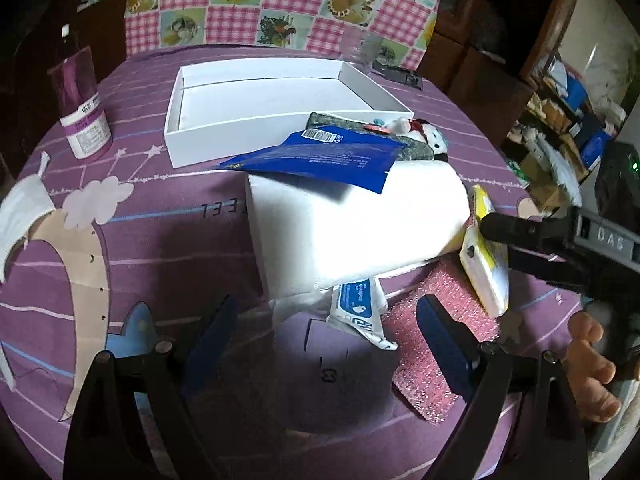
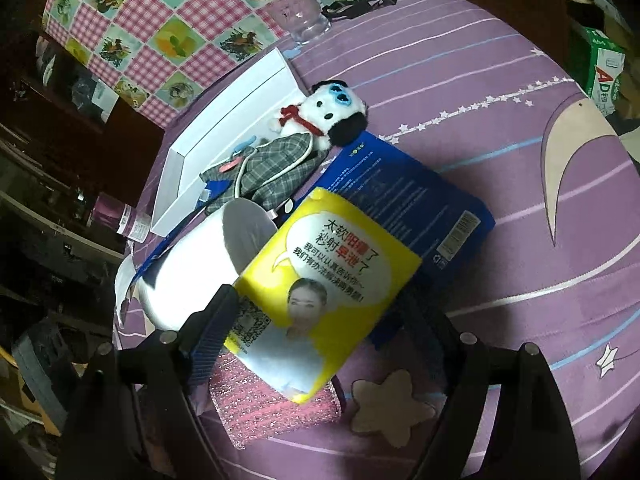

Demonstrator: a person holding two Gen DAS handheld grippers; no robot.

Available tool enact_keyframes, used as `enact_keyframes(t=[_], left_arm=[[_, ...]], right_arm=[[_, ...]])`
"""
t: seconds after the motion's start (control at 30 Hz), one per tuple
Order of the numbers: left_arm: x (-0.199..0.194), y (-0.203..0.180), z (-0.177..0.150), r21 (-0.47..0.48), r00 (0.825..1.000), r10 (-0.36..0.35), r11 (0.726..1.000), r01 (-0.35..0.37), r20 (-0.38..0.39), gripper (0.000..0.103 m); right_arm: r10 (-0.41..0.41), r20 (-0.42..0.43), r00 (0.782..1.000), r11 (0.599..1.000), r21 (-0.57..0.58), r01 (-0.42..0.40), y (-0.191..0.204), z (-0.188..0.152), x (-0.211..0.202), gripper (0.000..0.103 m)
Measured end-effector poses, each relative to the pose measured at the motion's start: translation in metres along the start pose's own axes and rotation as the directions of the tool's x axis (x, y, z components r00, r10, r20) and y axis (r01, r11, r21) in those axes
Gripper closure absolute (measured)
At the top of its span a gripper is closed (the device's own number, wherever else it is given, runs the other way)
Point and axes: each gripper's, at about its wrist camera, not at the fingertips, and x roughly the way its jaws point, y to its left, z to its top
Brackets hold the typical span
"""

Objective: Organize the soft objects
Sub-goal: 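Lift the yellow package with the right tool and hold it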

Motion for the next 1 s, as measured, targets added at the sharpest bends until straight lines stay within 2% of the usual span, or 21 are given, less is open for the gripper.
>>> enact_keyframes(t=[0.17, 0.5, 0.73, 1.0], left_arm=[[0.002, 0.001, 0.000, 0.005, 1.000, 0.019, 1.000, -0.019, -0.009, 0.011], [-0.003, -0.003, -0.001, 0.034, 0.998, 0.066, 0.997, -0.067, 0.019, 0.011], [-0.002, 0.000, 0.000, 0.023, 0.998, 0.056, 0.998, -0.057, 0.008, 0.011], [-0.002, 0.002, 0.001, 0.012, 0.999, 0.047, 0.999, -0.047, 0.010, 0.011]], right_arm=[[0.043, -0.004, 0.999, 0.998, 0.056, -0.043, -0.005, -0.002, 0.005, 0.015], [-0.008, 0.034, 0.999, 1.000, 0.005, 0.008, 0.012, -0.013, 0.004, 0.012], [-0.067, 0.036, 0.997, 0.993, -0.090, 0.070, 0.023, -0.017, 0.010, 0.011], [-0.092, 0.012, 0.996, 0.986, -0.137, 0.092, 0.023, -0.014, 0.012, 0.021]])
